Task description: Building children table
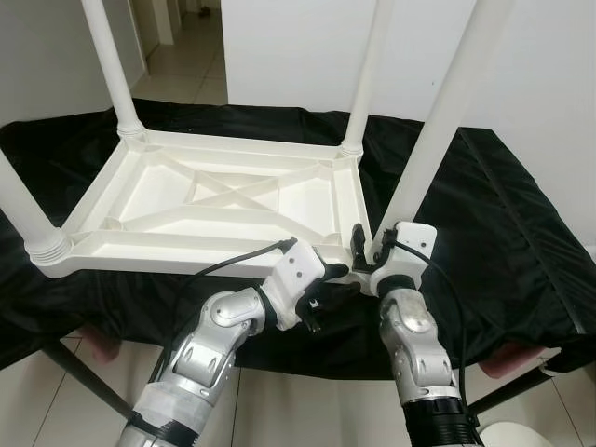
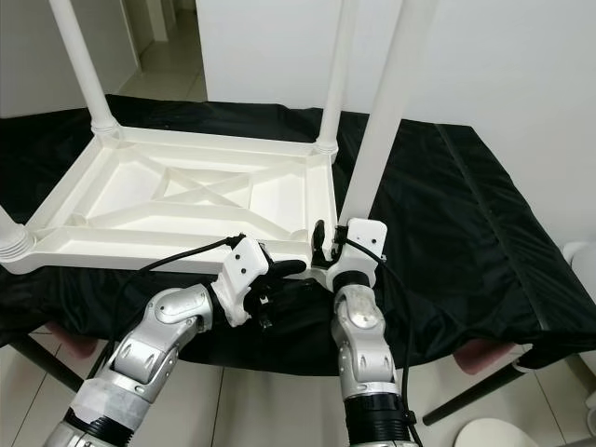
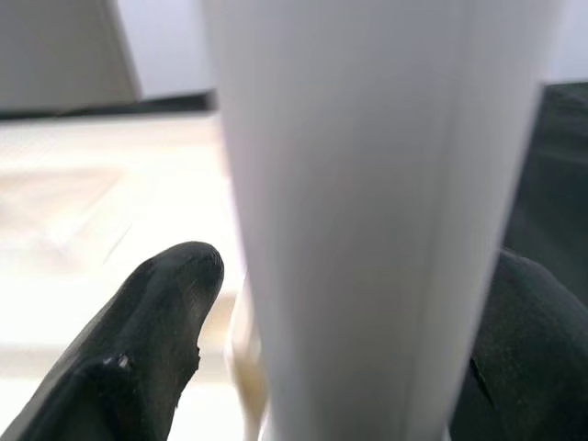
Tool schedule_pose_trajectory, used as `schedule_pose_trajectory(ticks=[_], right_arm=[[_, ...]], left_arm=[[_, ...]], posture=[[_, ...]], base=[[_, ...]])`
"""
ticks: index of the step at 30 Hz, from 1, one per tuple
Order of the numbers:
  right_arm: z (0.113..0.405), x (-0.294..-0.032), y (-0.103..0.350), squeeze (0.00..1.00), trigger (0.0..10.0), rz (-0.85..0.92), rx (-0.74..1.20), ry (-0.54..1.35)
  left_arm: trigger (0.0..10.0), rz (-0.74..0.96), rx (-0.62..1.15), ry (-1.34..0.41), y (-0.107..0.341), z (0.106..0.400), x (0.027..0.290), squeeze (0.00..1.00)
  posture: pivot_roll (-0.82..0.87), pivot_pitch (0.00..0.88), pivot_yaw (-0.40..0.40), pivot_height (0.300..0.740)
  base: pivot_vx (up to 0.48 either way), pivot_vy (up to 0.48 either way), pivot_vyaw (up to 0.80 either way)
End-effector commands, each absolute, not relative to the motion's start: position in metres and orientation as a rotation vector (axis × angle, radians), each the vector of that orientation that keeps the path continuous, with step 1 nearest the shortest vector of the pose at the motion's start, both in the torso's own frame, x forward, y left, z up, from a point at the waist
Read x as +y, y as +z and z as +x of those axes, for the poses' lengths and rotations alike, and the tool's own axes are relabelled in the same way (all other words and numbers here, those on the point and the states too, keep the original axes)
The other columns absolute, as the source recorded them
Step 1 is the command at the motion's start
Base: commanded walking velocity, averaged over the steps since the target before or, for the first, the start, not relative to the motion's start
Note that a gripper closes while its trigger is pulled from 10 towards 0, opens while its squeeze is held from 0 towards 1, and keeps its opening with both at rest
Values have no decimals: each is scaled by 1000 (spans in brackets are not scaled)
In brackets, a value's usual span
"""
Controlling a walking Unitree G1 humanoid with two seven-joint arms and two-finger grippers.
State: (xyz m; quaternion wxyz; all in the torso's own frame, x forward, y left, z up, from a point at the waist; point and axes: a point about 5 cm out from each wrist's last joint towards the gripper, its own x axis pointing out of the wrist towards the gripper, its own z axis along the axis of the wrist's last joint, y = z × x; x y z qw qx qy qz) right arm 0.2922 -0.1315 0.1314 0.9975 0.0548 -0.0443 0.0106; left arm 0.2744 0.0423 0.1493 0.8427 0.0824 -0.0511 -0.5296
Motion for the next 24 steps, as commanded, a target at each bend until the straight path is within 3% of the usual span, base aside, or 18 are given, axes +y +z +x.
schedule_pose_trajectory(ticks=[1,10,15,24], right_arm=[[289,-133,127,0,10000,114,-73,52],[276,-155,120,0,10000,16,-71,247],[275,-185,117,0,10000,-77,-48,392],[289,-196,123,0,10000,-105,-53,441]], left_arm=[[10000,178,-103,-1071,149,275,43,0],[10000,174,-101,-1071,149,274,43,0],[10000,179,-99,-1080,150,276,43,0],[10000,180,-99,-1084,150,276,42,0]], posture=[[28,0,-57,740],[17,0,-50,740],[17,0,-45,740],[20,0,-38,740]], base=[[0,0,0],[0,0,0],[0,0,0],[0,0,0]])
